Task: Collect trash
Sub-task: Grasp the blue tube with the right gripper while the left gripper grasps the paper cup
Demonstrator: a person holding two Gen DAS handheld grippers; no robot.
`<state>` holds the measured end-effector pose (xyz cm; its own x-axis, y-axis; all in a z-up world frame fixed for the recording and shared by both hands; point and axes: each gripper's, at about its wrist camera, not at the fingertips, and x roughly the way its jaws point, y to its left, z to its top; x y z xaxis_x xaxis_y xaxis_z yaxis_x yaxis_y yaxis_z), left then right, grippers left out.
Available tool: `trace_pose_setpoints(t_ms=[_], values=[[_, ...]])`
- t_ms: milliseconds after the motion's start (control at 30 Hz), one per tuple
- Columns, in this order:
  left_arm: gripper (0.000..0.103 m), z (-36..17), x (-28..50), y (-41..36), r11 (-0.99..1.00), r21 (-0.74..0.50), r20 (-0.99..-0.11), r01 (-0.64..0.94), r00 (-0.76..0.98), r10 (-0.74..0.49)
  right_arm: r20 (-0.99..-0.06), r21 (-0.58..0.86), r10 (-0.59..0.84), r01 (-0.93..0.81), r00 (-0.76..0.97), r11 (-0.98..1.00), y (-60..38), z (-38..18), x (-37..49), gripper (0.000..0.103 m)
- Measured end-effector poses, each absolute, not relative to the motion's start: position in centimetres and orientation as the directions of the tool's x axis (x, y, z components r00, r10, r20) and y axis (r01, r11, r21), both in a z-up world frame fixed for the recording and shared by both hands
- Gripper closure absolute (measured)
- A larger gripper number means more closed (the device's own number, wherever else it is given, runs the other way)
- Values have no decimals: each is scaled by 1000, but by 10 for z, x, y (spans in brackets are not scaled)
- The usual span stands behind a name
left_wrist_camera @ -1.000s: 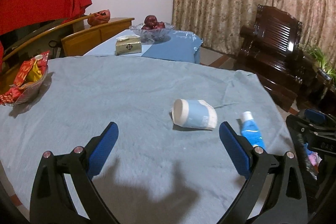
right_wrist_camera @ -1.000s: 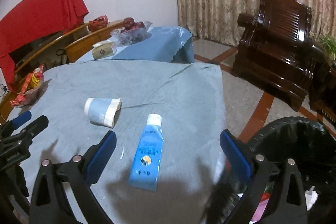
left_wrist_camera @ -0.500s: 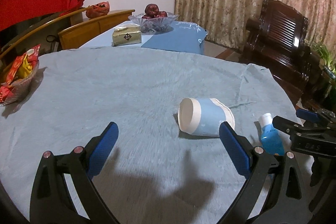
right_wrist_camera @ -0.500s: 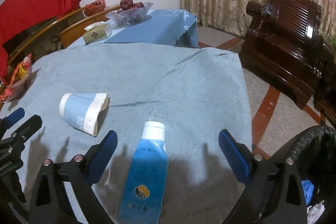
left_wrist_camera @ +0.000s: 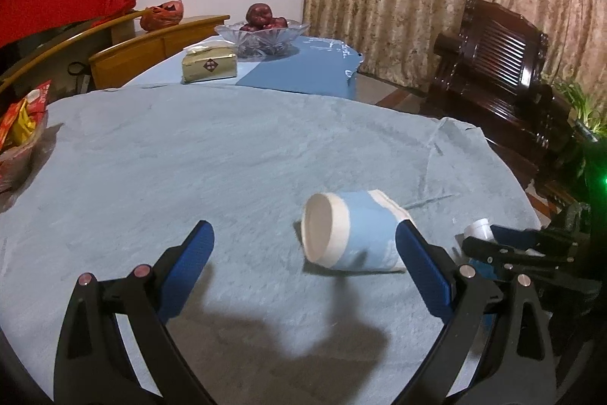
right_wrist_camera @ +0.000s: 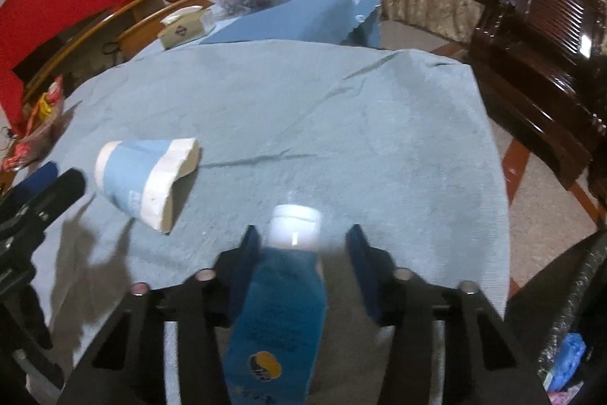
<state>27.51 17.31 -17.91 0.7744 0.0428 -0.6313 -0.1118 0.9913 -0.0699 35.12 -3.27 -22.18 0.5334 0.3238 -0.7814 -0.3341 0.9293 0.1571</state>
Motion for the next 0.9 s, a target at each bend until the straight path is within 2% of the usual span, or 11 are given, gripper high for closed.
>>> trace_pose_setpoints(t_ms=[600, 900], values=[[9, -216, 310, 133, 998, -38, -721, -54, 693, 10, -792, 172, 297, -272, 533, 947, -54, -223, 352, 70], [10, -226, 320, 131, 996, -64, -761, -57, 649, -12, -789, 176, 300, -271, 537, 946, -53, -227, 353, 68]])
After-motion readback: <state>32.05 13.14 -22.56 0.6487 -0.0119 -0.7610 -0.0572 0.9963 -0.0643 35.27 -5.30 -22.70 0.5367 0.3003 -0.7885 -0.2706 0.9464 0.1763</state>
